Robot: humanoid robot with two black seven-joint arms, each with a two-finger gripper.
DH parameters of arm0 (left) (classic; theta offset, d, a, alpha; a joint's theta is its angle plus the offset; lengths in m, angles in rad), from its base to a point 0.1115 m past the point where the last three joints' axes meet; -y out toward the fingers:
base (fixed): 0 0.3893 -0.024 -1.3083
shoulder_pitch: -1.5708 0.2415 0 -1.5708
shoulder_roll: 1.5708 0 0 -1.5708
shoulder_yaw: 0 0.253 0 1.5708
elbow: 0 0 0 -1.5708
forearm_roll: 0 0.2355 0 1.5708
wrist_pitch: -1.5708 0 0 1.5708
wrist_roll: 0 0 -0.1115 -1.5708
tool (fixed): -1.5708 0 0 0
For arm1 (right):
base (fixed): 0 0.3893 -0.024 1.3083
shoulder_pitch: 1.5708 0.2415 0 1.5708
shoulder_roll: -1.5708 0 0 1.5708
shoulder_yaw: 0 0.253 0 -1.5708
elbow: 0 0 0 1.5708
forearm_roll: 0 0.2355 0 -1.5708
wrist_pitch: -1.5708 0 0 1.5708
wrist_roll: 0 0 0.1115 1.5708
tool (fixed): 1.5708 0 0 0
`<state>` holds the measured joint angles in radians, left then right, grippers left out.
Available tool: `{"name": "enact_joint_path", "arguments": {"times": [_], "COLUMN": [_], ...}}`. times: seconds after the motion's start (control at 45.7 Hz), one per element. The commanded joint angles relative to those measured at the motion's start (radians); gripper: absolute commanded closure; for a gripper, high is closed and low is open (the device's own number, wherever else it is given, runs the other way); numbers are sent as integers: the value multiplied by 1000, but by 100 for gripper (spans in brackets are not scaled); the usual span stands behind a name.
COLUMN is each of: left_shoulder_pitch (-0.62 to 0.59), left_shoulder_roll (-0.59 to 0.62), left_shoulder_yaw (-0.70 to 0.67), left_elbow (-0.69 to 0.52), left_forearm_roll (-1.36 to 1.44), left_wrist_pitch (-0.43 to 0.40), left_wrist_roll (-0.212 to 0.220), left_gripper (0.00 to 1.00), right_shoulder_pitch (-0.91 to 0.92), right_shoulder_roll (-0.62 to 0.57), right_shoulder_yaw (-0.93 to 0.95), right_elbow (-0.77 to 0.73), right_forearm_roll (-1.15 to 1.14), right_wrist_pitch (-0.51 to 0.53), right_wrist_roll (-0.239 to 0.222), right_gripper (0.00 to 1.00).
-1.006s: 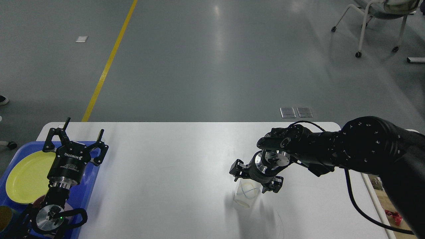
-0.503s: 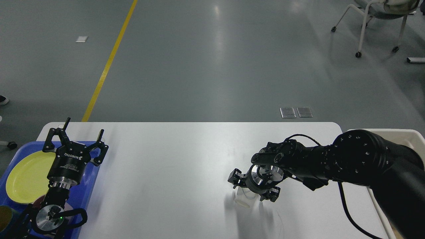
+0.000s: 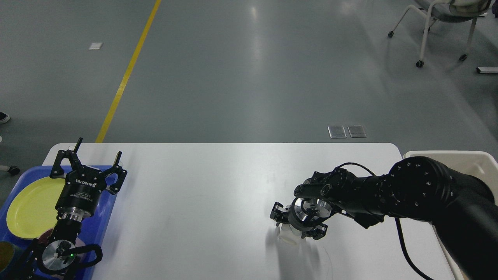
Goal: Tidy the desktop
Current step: 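Lower the right gripper onto the white paper cup and grasp it, then carry the paper cup to the bin and release it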
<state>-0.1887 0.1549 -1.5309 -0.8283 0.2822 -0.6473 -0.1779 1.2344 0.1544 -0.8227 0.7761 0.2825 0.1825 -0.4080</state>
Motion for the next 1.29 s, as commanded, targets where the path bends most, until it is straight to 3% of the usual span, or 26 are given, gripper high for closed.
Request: {"name": "enact_joint_path", "arguments": {"times": [0.0, 0.044, 0.109, 0.547, 0.831, 1.006, 1.268], "left_shoulder_pitch": [0, 0, 0, 0, 0, 0, 0], "left_shoulder_roll": [0, 0, 0, 0, 0, 0, 0], "left_shoulder_yaw": [0, 0, 0, 0, 0, 0, 0], "left_elbow": [0, 0, 0, 0, 0, 0, 0], "left_forearm_roll": [0, 0, 0, 0, 0, 0, 0], "left_wrist_pitch": [0, 0, 0, 0, 0, 0, 0], "left_wrist_roll": [0, 0, 0, 0, 0, 0, 0], "left_gripper": [4, 4, 4, 4, 4, 4, 4], "right_shoulder_pitch": [3, 3, 3, 30, 233, 515, 950], "right_shoulder_roll": [-1, -1, -10, -39, -174, -252, -338], "right_shoulder_yaw": [13, 13, 11, 1, -42, -142, -234], "right_elbow": [2, 3, 2, 23, 239, 439, 641], "right_forearm_roll": [6, 9, 11, 9, 7, 1, -28], "right_wrist_pitch": [0, 0, -2, 0, 29, 139, 451], "right_wrist_roll": [0, 0, 0, -2, 0, 8, 9], "right_gripper": [58, 72, 78, 79, 80, 80, 80]}}
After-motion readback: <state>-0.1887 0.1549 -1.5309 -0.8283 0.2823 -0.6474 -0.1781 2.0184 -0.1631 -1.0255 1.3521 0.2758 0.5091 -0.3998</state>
